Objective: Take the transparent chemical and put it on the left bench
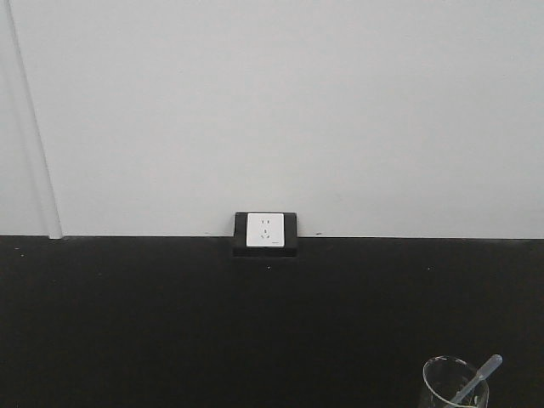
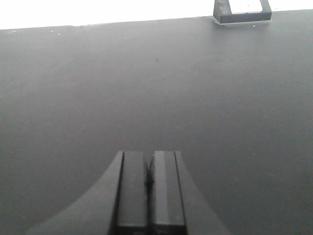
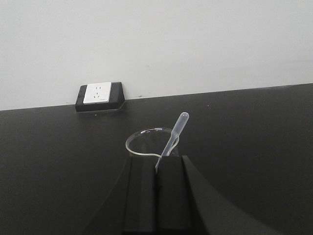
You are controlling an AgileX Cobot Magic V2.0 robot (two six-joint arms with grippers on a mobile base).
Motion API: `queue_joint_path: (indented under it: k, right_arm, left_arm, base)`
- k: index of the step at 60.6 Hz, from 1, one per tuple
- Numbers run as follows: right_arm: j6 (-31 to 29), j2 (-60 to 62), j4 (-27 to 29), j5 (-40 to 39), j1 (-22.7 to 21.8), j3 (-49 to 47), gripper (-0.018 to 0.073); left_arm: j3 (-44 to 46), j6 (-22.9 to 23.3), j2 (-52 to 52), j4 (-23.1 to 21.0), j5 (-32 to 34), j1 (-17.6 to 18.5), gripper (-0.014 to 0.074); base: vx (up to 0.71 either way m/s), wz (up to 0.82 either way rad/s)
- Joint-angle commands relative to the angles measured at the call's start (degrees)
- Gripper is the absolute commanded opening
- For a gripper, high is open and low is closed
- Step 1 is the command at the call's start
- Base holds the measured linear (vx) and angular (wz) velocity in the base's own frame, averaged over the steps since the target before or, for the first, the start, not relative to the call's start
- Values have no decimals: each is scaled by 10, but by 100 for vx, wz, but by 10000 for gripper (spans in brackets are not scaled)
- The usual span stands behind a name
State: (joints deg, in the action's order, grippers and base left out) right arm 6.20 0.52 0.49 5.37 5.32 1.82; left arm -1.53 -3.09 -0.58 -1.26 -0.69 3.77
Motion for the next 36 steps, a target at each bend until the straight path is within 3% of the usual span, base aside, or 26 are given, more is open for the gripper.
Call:
queue_joint_path:
  k: [1, 14, 21, 29, 36]
  right_arm:
    - [-2, 7, -5, -47, -3, 3, -8]
    - [-2, 7, -5, -49, -3, 3, -8]
    - [-4, 7, -5, -103, -3, 3, -8]
    - [-8, 7, 2, -238, -3, -15, -8]
    - [-26, -17, 14, -244, -3, -78, -8]
  left_arm:
    - [-9, 4, -11, 0, 45, 1, -3]
    - [-9, 4, -11, 0, 45, 1, -3]
    - [-9, 4, -11, 0, 45, 1, -3]
    - [-9, 4, -11, 0, 45, 1, -3]
    - [-9, 4, -11, 0, 45, 1, -3]
  base:
    - [0, 0]
    - [0, 0]
    - [0, 0]
    - [0, 0]
    - [0, 0]
